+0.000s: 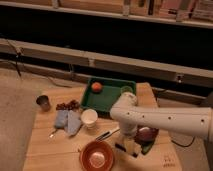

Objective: Place brush in plastic cup

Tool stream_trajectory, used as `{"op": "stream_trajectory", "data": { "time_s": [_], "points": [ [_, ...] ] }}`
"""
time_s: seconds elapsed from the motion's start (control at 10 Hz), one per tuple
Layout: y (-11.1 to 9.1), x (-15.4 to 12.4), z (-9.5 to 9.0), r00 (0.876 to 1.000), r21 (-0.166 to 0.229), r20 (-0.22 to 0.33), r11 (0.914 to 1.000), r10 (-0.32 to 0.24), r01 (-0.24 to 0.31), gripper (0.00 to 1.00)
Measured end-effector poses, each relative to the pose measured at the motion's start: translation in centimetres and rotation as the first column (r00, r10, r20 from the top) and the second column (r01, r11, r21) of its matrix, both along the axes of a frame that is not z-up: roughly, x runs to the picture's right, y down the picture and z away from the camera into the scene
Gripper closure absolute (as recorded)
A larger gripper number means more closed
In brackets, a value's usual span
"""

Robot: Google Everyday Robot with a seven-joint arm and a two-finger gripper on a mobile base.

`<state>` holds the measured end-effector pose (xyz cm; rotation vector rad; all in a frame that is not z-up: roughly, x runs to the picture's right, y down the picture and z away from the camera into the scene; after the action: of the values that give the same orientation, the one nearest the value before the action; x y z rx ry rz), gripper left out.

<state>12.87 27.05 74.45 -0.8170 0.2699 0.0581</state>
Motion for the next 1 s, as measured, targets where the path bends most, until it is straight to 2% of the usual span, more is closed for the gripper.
{"op": "stream_trajectory", "data": {
  "time_s": [0.3,0.5,0.7,1.0],
  "points": [
    [-0.2,-1.6,0.6,0.997,0.004,0.010,0.9971,-0.075,0.075,0.20],
    [-0.4,-1.8,1.1,0.996,0.002,0.005,0.9959,-0.091,0.091,0.20],
    [0.2,-1.4,2.1,0.996,-0.026,-0.039,0.9966,-0.079,0.078,0.20],
    [1.1,-1.5,3.2,0.989,-0.072,-0.119,0.9946,-0.083,0.075,0.20]
  ]
}}
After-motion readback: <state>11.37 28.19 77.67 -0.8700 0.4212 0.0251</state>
